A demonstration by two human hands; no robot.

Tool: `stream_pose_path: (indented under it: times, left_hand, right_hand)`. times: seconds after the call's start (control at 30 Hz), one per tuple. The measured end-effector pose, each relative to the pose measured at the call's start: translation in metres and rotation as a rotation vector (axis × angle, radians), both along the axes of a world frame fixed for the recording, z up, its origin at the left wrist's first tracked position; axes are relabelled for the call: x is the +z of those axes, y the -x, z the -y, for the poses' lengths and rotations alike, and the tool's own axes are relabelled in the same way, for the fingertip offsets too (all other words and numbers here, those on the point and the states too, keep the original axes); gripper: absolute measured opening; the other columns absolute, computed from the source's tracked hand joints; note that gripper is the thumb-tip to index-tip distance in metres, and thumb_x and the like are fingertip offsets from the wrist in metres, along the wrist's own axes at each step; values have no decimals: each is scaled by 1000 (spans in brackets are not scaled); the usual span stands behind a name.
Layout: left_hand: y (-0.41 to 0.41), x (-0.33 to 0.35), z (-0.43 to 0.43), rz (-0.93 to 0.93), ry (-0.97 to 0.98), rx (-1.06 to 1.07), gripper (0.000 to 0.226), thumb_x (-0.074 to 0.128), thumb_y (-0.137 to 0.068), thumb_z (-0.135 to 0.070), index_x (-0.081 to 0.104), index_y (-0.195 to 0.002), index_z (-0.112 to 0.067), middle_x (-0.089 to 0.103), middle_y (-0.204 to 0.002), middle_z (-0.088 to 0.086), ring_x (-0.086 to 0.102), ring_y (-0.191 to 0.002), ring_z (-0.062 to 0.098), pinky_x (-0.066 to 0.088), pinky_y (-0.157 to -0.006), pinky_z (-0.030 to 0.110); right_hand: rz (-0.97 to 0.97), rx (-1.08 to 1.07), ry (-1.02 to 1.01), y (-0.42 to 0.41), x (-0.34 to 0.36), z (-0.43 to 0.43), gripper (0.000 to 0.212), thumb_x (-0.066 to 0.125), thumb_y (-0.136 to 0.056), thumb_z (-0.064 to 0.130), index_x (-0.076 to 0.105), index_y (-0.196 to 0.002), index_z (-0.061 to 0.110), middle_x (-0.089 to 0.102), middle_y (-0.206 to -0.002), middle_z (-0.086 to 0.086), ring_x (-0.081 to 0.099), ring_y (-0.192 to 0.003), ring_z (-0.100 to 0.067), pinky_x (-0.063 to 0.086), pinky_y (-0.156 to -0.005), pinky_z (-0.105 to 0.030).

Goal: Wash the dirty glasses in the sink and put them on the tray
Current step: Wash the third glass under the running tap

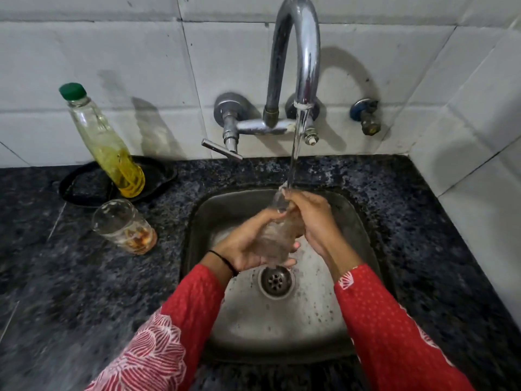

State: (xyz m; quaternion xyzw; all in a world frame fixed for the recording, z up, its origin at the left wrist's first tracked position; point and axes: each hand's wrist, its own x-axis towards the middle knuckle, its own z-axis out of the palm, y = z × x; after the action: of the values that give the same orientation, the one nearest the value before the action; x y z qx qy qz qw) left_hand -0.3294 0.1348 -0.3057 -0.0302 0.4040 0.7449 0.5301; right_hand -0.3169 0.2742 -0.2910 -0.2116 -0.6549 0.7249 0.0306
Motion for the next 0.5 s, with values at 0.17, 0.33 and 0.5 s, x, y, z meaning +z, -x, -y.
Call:
stream_pose_path:
  times: [0.17, 0.33, 0.5]
  left_hand:
    - [-4, -11, -20, -923, 749, 43, 65, 75, -75, -17, 38, -129, -15, 59, -107, 2, 62, -92, 19, 51, -77, 32]
    - [-2, 3, -2, -346, 162, -2, 42, 65, -86, -23, 53, -126, -16, 64, -118, 11, 67, -99, 27, 59, -75, 43]
    - [-8, -11, -3, -509, 449, -96, 49, 66, -85, -22, 46, -129, -15, 67, -101, 5, 67, -83, 22, 56, -72, 37]
  right_hand:
    - [138, 204, -614, 11, -4, 0, 34, 65, -85, 25, 65, -64, -2, 63, -61, -14, 58, -55, -16, 47, -58, -30]
    - [6, 69, 75, 2, 0, -1, 17, 67, -84, 17, 65, -71, 6, 61, -60, -4, 57, -54, -12, 49, -55, -24]
    - [121, 165, -389, 6, -11, 4, 32, 64, -86, 23, 64, -60, 4, 59, -55, -6, 53, -52, -17, 42, -59, -28]
